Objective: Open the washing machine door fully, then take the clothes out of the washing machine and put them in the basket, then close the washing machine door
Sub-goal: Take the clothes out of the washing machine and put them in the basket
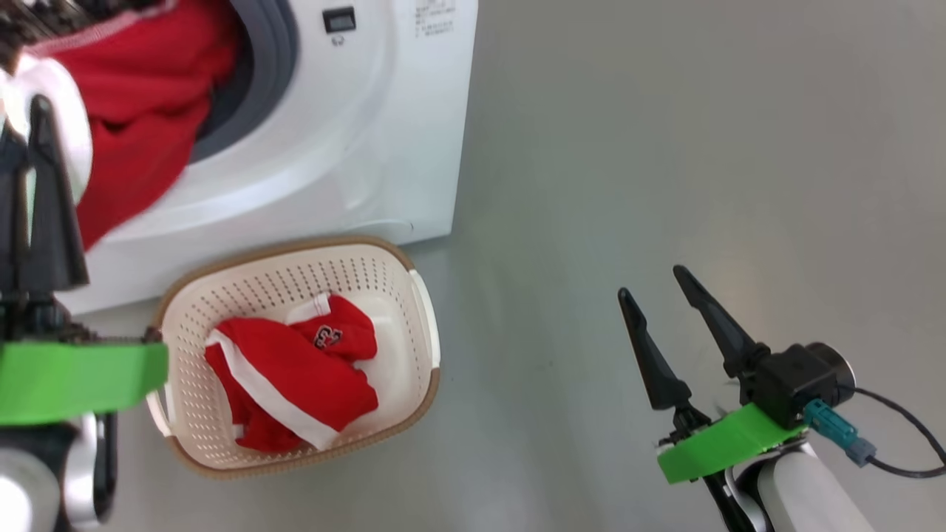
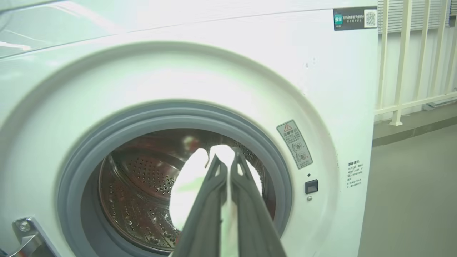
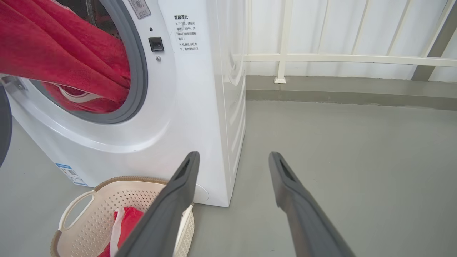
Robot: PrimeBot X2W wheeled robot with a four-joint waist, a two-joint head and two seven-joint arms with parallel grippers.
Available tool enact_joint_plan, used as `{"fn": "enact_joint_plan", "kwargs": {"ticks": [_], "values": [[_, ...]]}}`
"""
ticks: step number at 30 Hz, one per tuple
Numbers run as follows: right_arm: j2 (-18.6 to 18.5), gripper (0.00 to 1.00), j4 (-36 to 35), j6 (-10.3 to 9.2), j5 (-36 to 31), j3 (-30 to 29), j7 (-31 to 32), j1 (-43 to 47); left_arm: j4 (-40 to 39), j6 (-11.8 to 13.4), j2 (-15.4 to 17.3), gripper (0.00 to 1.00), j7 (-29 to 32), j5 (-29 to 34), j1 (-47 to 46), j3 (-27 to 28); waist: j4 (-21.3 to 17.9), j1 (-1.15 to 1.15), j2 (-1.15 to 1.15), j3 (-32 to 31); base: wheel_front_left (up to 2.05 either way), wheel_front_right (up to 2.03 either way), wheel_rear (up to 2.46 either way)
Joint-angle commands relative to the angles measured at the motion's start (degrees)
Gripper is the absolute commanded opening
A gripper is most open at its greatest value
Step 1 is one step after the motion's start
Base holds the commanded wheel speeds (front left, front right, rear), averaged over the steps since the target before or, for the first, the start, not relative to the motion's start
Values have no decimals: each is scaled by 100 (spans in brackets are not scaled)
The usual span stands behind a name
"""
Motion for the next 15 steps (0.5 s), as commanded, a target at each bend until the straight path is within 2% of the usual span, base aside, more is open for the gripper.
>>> {"fn": "enact_joint_plan", "kwargs": {"ticks": [1, 7, 15], "values": [[-3, 100, -97, 36, -75, 87, -37, 138, -348, 84, 140, 0, -18, 108, 69, 211, 67, 0, 0, -331, 0, 0, 0], [0, 100, -45, 36, -129, 15, -37, 354, -792, 216, 35, 0, -152, 199, 313, 139, 161, 0, 0, -718, 0, 0, 0], [3, 100, -31, 36, -221, -109, -37, 645, -878, 288, -128, 0, -286, 166, 623, -1, 314, 0, 0, -1080, 0, 0, 0]]}}
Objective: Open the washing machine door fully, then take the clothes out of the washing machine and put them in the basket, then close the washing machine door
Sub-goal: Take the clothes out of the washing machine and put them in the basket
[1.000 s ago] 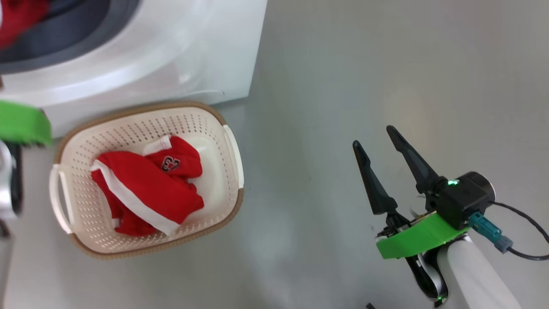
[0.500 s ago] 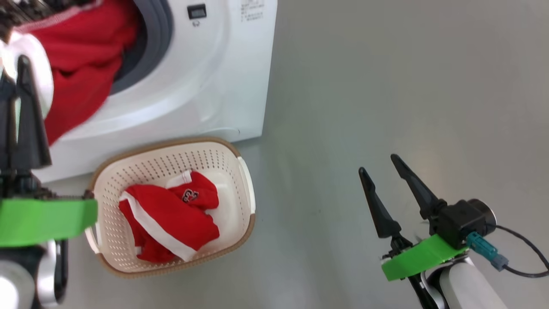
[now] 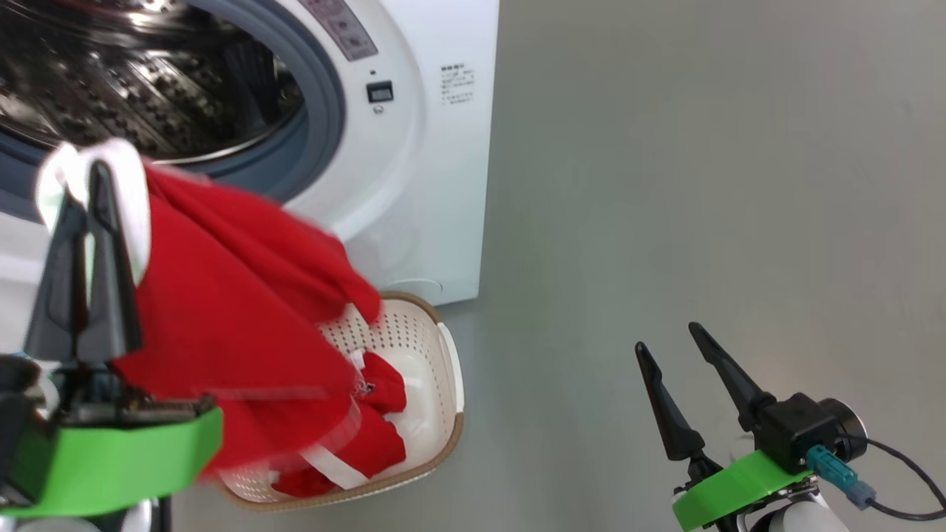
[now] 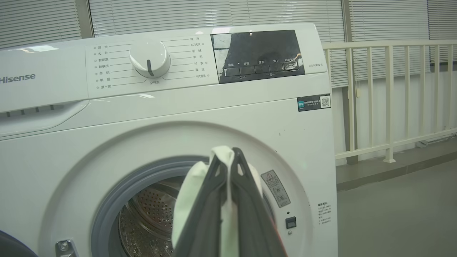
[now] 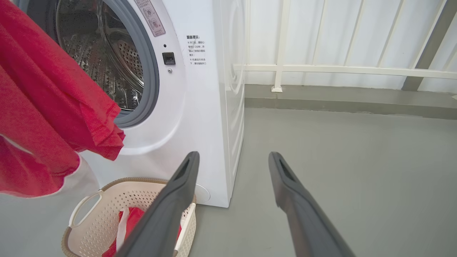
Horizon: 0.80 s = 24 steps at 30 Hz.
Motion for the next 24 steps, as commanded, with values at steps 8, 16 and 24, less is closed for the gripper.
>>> {"fn": "enact_joint_plan", "kwargs": {"ticks": [8, 16, 24], "values": [[-1, 100, -173, 36, -115, 63, -24, 112, -151, 180, -179, 0, -327, -100, 537, 7, 191, 0, 0, -294, 0, 0, 0], [0, 100, -283, 36, -126, 8, 1, 115, 437, 282, -768, 0, -849, -403, 1113, -307, 241, 0, 0, -173, 0, 0, 0], [0, 100, -367, 36, -115, -13, 8, 8, 1543, 19, -1190, 0, -1444, -701, 1026, -353, 218, 0, 0, 131, 0, 0, 0]]}}
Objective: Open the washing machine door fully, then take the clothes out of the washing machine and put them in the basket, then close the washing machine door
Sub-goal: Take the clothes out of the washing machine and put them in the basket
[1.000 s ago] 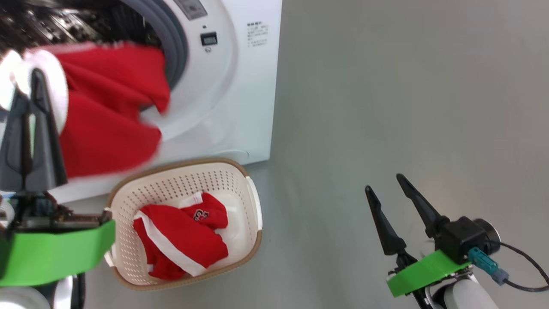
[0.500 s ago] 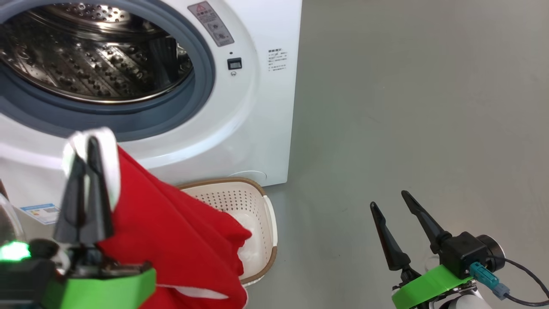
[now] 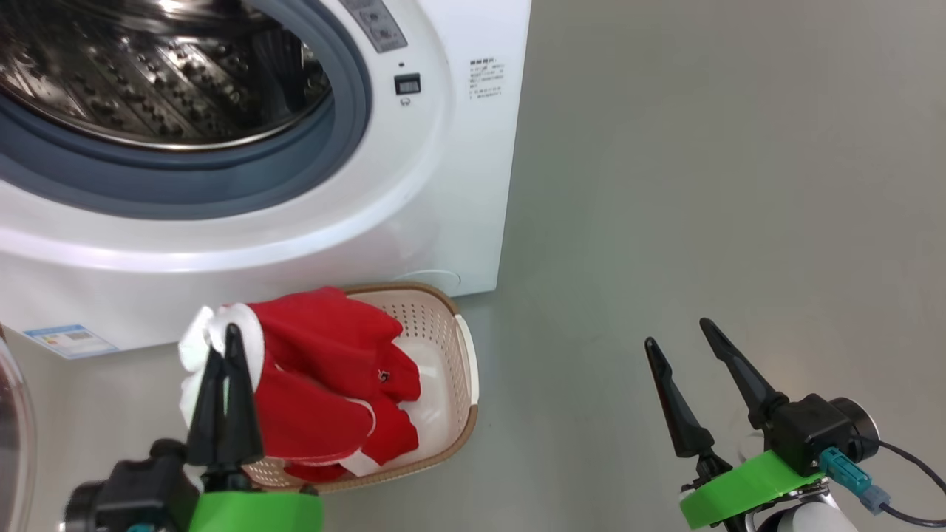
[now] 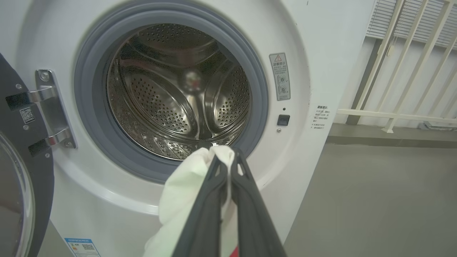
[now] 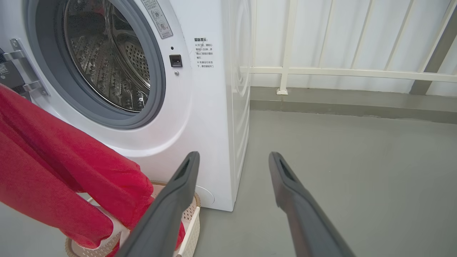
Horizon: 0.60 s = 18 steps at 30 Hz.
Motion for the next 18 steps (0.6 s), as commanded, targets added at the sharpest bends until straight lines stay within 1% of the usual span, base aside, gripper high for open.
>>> {"fn": "enact_joint_plan", "kwargs": {"ticks": [1, 5, 9, 12, 14, 15, 18], "values": [[-8, 100, -174, 36, -21, 126, 1, -139, 69, -122, -35, 0, -90, -53, -272, 188, -31, 0, 0, 160, 0, 0, 0], [-12, 100, -229, 36, 12, 99, -3, -263, 779, -500, -285, 0, -147, -102, -578, 231, -86, 0, 0, 454, 0, 0, 0], [-16, 100, -287, 36, 52, 86, -12, -402, 1385, -931, -587, 0, -151, 103, -910, 426, -172, 0, 0, 824, 0, 0, 0], [-29, 100, -316, 36, 83, 77, -20, -513, 1801, -1248, -756, 0, -152, 257, -1127, 616, -251, 0, 0, 1103, 0, 0, 0], [-39, 100, -330, 36, 109, 65, -26, -585, 2029, -1394, -837, 0, -152, 367, -1261, 750, -297, 0, 0, 1281, 0, 0, 0], [-39, 100, -330, 36, 109, 65, -26, -585, 2029, -1394, -837, 0, -152, 367, -1261, 750, -297, 0, 0, 1281, 0, 0, 0], [-41, 100, -344, 36, 154, 61, -34, -699, 2334, -1579, -919, 0, -152, 471, -1428, 941, -374, 0, 0, 1515, 0, 0, 0]]}}
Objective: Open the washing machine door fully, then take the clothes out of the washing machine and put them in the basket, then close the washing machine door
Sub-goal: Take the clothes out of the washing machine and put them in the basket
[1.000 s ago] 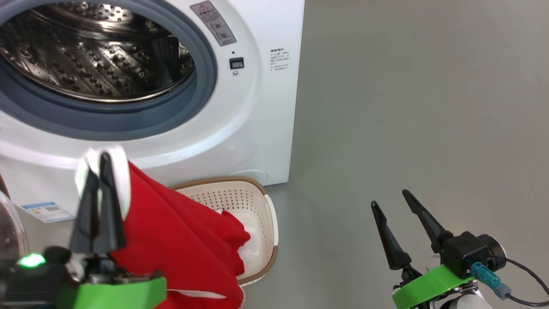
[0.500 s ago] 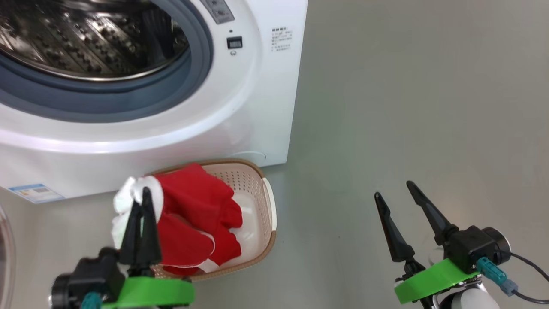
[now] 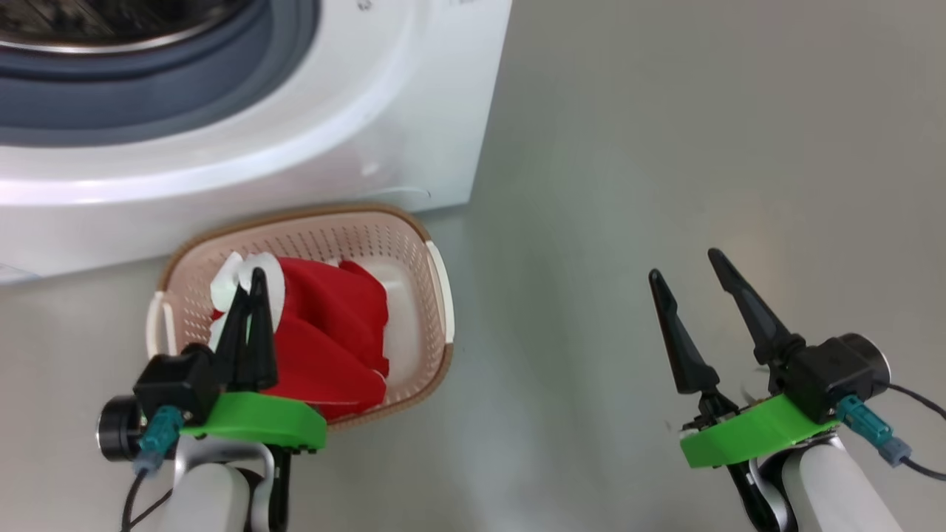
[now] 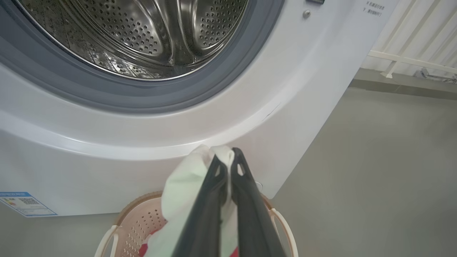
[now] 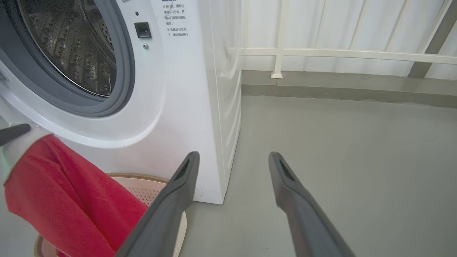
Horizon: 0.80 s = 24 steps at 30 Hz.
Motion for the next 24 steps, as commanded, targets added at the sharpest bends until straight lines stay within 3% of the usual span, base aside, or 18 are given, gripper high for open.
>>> {"fn": "enact_joint_plan", "kwargs": {"ticks": [1, 9, 24], "values": [[-25, 100, -158, 36, 104, 103, -30, -84, -53, -46, 43, 0, -66, 68, -80, 203, -177, 0, 0, 363, 0, 0, 0], [-18, 100, -221, 36, 210, 154, -36, -293, 988, -294, -10, 0, -66, -12, -454, 479, -325, 0, 0, 885, 0, 0, 0], [-12, 100, -234, 36, 283, 238, -38, -506, 2932, -408, -13, 0, -66, -464, -1051, 361, -368, 0, 0, 1262, 0, 0, 0]]}}
